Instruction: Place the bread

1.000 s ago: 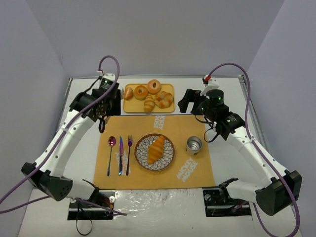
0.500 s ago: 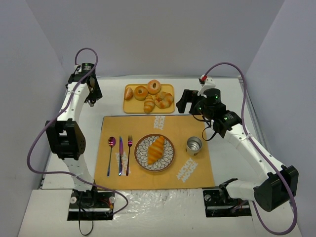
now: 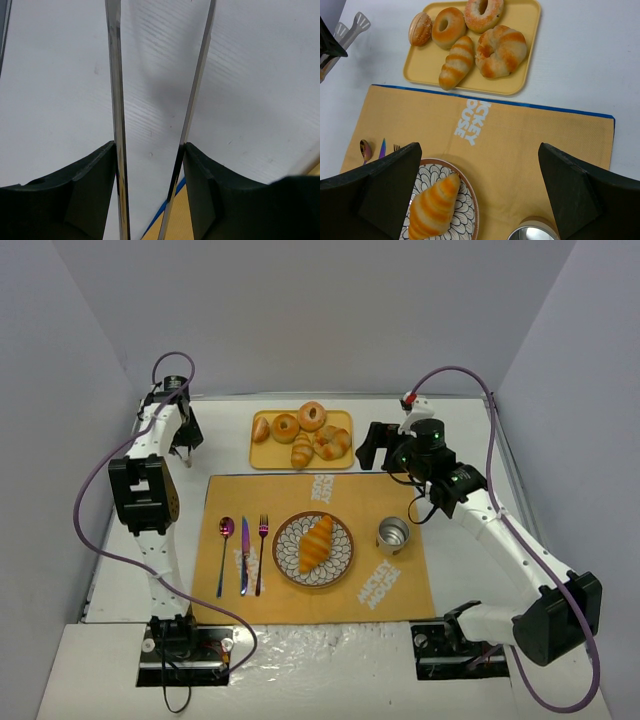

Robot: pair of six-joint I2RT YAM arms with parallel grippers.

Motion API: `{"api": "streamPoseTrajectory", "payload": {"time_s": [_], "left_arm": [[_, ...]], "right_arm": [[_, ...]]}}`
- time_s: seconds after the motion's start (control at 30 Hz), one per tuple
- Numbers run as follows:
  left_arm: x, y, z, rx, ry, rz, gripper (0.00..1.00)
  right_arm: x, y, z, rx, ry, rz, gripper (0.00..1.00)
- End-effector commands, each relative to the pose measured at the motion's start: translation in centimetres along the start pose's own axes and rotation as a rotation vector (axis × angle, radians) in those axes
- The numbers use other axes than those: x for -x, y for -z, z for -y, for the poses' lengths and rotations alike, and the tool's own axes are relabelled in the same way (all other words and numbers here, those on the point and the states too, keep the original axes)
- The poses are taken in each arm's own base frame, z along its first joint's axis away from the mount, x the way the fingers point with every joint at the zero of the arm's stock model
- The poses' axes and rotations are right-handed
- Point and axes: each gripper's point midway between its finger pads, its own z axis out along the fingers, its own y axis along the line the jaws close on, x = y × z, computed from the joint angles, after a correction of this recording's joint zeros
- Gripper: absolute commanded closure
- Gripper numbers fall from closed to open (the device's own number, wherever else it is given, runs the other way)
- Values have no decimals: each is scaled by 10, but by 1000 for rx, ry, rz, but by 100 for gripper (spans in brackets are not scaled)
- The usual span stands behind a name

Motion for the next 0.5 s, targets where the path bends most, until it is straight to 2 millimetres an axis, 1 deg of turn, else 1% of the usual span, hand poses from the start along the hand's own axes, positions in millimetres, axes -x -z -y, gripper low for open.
{"api": "streamPoseTrajectory", "payload": {"time_s": [0.0,0.17,0.33,0.47], "left_arm": [[33,7,-7,-13,29,77,51],[24,-17,-12,14,28,30,51],[14,-31,-15,18,29,-9,48],[6,-39,-15,24,22,-37,41]], "right_arm": [[21,-4,-10,34,33,70,0],[19,-5,-10,36,38,63,0],[19,-5,-10,34,40,67,0],[19,-4,-11,41,38,66,0]]}}
